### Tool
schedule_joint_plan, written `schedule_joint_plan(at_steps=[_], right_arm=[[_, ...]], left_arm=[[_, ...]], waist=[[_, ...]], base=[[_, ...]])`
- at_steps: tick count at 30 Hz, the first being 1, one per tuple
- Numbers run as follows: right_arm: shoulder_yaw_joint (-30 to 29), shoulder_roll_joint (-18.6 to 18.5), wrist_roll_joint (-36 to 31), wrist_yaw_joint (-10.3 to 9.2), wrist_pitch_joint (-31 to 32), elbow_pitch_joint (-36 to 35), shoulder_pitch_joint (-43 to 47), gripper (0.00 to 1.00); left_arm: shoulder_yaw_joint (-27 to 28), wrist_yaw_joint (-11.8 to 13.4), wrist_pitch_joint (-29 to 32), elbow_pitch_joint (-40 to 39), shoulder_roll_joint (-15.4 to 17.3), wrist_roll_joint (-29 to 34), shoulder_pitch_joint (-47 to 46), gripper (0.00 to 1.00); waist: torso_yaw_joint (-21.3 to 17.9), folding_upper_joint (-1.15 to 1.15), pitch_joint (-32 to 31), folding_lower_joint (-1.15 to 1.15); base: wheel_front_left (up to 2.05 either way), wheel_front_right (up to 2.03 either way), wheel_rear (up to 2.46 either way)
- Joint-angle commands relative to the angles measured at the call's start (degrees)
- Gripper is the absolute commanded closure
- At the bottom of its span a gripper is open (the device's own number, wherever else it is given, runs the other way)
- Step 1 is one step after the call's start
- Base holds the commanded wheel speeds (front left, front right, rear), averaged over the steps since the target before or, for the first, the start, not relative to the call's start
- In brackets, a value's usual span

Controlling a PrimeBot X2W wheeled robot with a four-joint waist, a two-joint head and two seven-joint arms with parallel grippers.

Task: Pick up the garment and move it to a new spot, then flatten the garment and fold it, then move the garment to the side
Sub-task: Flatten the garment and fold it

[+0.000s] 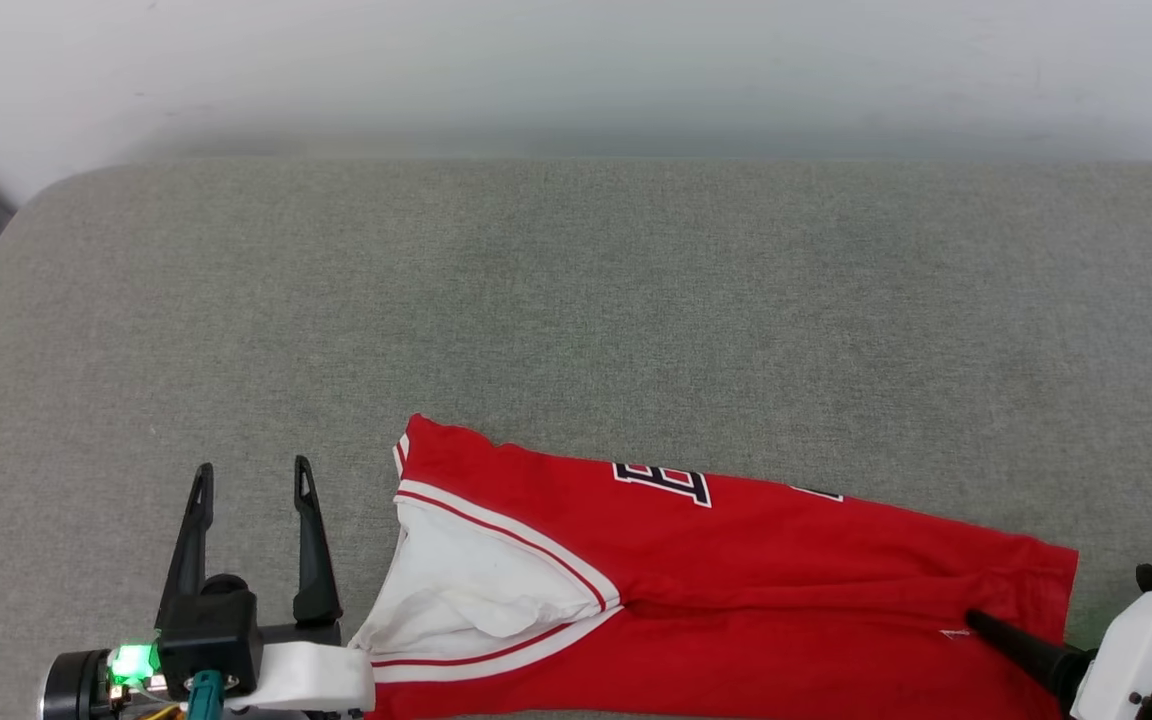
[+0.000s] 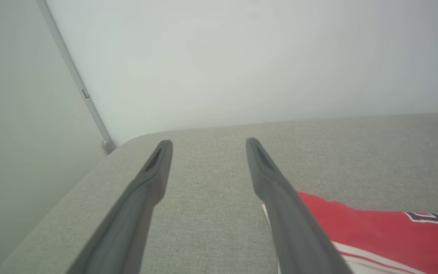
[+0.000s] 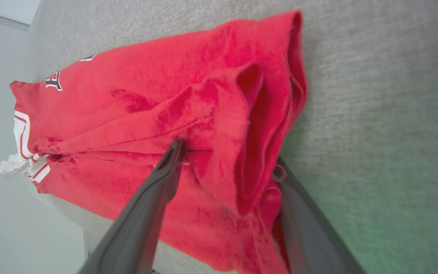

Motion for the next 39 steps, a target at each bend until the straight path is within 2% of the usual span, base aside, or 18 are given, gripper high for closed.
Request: schedule_joint_plan(at_steps=[1,2,3,5,6,16,26,30,34,39], right_arm=[[3.63,4.05,-0.19,-0.04,2.59,1.23,2.05,0.00],[3.72,4.18,-0.25,-0.04,2.58,1.39,2.08,0.00],[3.74,4.33,-0.31,-0.04,2.55,1.55,1.91,0.40],[3.70,4.59,-0.43,-0.04,2.46,1.79,1.31,0.93],[3.60,4.62,-0.49,-0.04,2.30,1.88,0.98,1.00],[1.06,0.63,-1.06,-0.05,0.45,0.17,-1.63,1.00],[-4.20,-8.68,-1.38,-0.05,1.08,1.49,-0.19,1.00],[-6.37,-11.08,-0.99,-0.03,2.26,1.81,0.67,1.00],[-6.42,-12.72,-1.08,-0.03,5.45,-2.52,1.76,1.00],[-6.57,-11.68,-0.35,-0.03,9.34,-10.96,2.79,1.00]], left_arm=[[0.46,-0.16,-0.14,-0.30,-0.67,0.90,0.78,0.00],[0.98,-0.52,-0.14,-0.33,-1.42,1.99,1.20,0.00],[1.55,-0.84,-0.14,-0.43,-2.22,2.92,1.52,0.00],[2.51,-1.57,-0.14,-0.43,-3.59,4.66,2.23,0.00],[3.02,-2.03,-0.14,-0.33,-4.28,5.40,2.58,0.00],[6.86,-5.07,-0.15,0.68,-8.28,10.85,4.72,0.00],[8.16,-6.43,-0.15,0.56,-10.17,13.64,6.69,0.00],[8.73,-7.01,-0.15,0.94,-10.83,13.62,7.21,0.00],[9.30,-7.98,-0.15,1.04,-11.12,13.44,7.98,0.00],[9.85,-9.25,-0.15,1.00,-11.56,13.75,8.47,0.00]], waist=[[0.08,0.00,-0.02,0.00],[0.18,0.00,-0.05,0.00],[0.28,0.00,-0.08,0.00],[0.35,0.00,-0.12,0.00],[0.40,0.00,-0.18,0.00],[0.44,0.00,-1.25,0.00],[0.29,0.00,-2.70,0.00],[0.34,0.00,-3.45,0.00],[0.47,0.00,-4.33,0.00],[0.94,0.00,-5.14,0.00]], base=[[0.00,0.00,0.00],[0.00,0.00,0.00],[0.00,0.00,0.00],[0.00,0.00,0.00],[0.00,0.00,0.00],[0.00,0.00,0.00],[0.00,0.00,0.00],[0.00,0.00,0.00],[0.00,0.00,0.00],[0.00,0.00,0.00]])
